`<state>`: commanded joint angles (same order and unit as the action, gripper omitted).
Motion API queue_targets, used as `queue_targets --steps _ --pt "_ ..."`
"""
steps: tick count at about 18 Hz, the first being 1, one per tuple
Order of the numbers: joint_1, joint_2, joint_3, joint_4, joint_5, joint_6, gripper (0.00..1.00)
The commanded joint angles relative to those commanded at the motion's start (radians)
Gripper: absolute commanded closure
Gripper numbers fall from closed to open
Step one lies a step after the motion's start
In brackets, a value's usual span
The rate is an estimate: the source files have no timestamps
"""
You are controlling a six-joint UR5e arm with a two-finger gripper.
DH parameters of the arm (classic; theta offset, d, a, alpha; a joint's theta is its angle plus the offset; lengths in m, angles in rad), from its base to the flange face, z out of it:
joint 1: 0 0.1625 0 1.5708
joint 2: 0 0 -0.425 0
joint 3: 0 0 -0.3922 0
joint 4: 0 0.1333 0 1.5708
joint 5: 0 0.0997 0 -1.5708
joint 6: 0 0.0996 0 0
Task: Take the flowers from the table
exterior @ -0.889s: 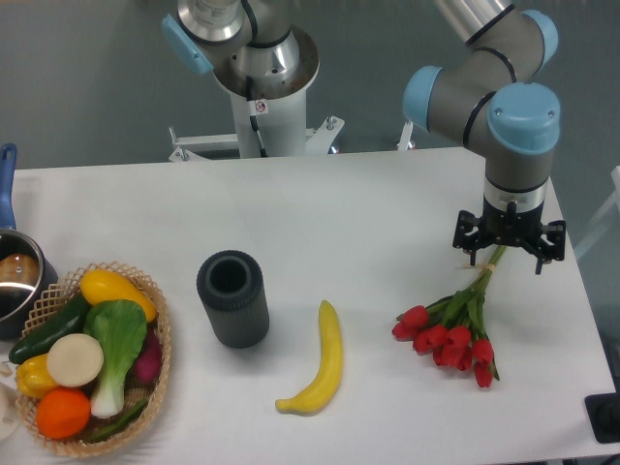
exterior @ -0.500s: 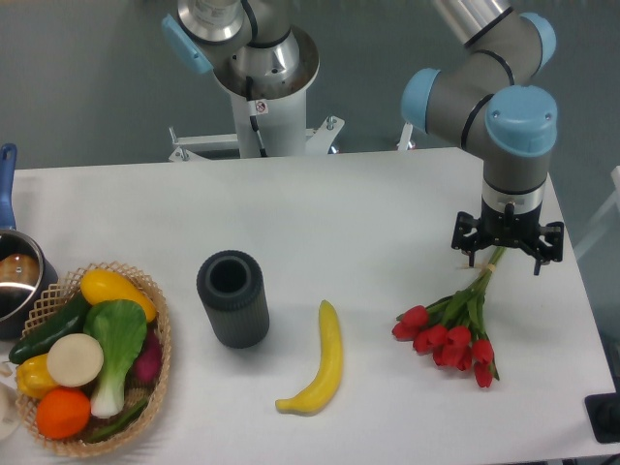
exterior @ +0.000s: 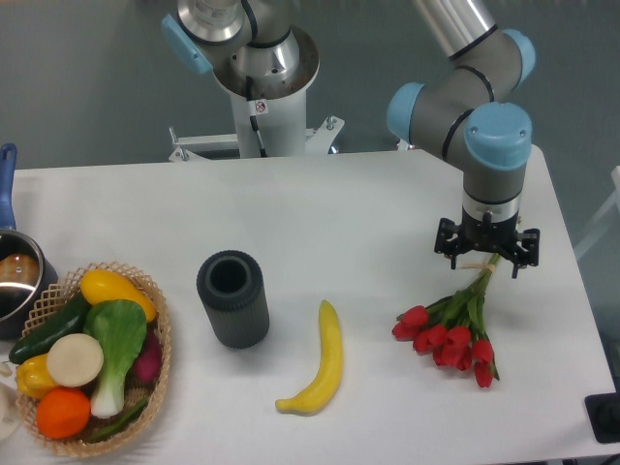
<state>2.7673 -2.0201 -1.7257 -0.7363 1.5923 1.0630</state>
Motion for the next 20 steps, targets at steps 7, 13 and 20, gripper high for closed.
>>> queue_targets --steps 7,13,20 --pt "-0.028 -0.106 0.061 0.006 0.002 0.043 0.00" --pt "-0.038 -0.130 0.080 0.006 0.000 0.043 0.01" --pt "-0.057 -0.126 0.063 0.005 0.006 0.009 1.00"
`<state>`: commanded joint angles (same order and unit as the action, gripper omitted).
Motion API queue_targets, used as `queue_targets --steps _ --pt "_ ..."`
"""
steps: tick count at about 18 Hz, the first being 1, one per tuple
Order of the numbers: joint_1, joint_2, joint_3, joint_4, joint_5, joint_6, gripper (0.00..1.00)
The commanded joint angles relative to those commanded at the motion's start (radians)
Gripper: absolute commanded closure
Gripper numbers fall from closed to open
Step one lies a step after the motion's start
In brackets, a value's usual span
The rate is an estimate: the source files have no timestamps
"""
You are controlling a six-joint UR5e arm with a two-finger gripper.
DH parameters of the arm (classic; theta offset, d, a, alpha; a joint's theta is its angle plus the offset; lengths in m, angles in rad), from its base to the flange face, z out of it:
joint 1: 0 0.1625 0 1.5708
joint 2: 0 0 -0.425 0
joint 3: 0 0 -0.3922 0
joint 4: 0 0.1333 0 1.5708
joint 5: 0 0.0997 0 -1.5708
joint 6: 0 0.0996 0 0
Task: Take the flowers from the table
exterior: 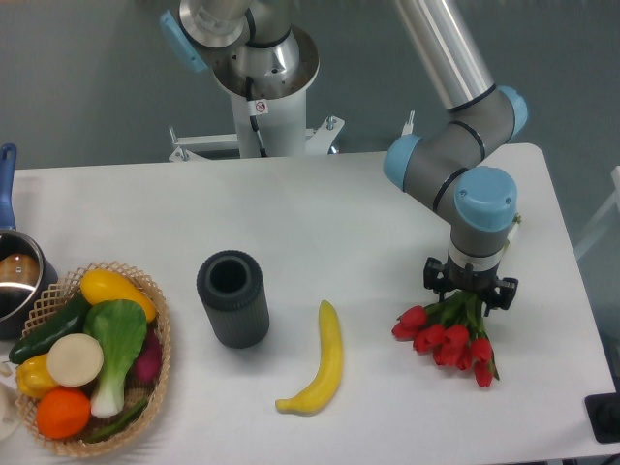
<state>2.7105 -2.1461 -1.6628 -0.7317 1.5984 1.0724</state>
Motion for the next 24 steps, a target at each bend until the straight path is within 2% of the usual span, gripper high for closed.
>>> queue_targets --steps 3,7,11,14,18,20,22,24 --pt "0.002 0.012 0.003 0.000 -0.002 -0.040 1.00" --pt "0.021 0.084 0.000 -0.011 0.002 -0.037 1.00" --pt "0.046 0.132 0.006 -0.026 -0.002 -0.039 1.00" --pt "0.077 0.149 0.055 -0.096 -0.014 -0.035 1.00" --pt "0.074 0.152 0.152 -0.244 -0.026 -0.035 1.00" --pt "0.066 0.152 0.176 -0.276 -0.043 -0.035 1.00" --pt "0.063 0.159 0.178 -0.287 -0.043 -0.035 1.00" --pt "0.057 0.167 0.176 -0.322 -0.041 -0.034 1.00"
